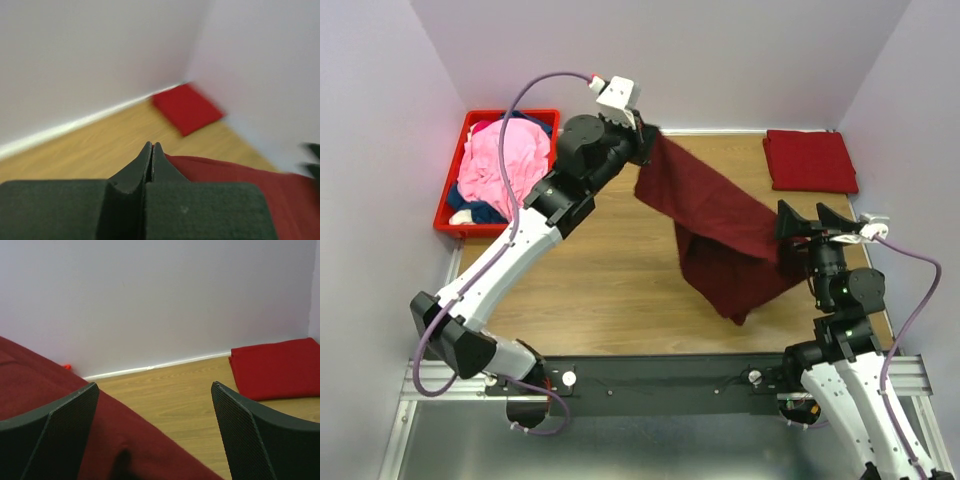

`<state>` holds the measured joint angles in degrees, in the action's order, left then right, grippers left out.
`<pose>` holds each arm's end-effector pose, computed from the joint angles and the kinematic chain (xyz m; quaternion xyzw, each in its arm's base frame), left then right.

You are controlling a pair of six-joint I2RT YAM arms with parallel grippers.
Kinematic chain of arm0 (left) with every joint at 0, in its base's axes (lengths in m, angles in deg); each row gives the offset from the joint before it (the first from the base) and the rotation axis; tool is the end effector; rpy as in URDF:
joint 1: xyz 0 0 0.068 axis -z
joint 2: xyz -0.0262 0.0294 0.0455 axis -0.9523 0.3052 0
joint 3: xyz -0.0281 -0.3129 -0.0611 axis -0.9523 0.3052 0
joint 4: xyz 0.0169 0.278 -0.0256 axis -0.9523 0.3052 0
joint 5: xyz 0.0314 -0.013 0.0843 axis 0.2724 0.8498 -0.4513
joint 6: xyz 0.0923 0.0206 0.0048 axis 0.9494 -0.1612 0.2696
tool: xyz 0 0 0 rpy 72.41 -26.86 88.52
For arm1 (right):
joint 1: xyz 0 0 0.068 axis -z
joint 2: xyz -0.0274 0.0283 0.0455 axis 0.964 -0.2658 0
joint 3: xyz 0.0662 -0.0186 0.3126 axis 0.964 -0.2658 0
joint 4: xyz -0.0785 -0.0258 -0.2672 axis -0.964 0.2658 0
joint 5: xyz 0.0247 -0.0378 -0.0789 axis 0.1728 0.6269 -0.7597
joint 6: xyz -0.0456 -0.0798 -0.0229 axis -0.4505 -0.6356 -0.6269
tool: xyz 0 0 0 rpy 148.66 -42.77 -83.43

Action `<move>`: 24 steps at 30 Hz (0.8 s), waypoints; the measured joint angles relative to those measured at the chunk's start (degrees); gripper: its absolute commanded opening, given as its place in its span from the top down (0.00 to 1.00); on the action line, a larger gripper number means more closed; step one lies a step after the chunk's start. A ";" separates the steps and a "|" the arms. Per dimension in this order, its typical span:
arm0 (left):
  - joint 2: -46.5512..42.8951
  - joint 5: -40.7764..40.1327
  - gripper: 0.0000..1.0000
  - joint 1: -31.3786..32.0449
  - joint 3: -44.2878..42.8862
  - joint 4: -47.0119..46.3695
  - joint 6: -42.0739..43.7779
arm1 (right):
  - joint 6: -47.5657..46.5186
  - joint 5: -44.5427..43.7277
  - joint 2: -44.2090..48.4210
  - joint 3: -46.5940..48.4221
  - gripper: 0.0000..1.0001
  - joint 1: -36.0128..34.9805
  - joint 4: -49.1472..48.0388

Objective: Fold and stack the t-shirts
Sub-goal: Move the tshirt to the center of the board

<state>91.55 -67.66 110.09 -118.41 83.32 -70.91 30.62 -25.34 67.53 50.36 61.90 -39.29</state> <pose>0.2939 -0.2374 0.5394 0.1621 0.6446 -0.3570 0.6564 0.1392 0.0163 0.3655 0.0772 0.5865 0.1363 0.7946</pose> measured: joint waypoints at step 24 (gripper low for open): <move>6.05 -40.02 0.39 -5.99 11.37 22.77 -2.05 | 4.35 16.85 -36.13 16.96 0.00 -0.02 18.67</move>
<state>97.60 -107.68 104.11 -107.05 106.09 -72.96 34.97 -8.49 31.40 67.32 61.88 -20.62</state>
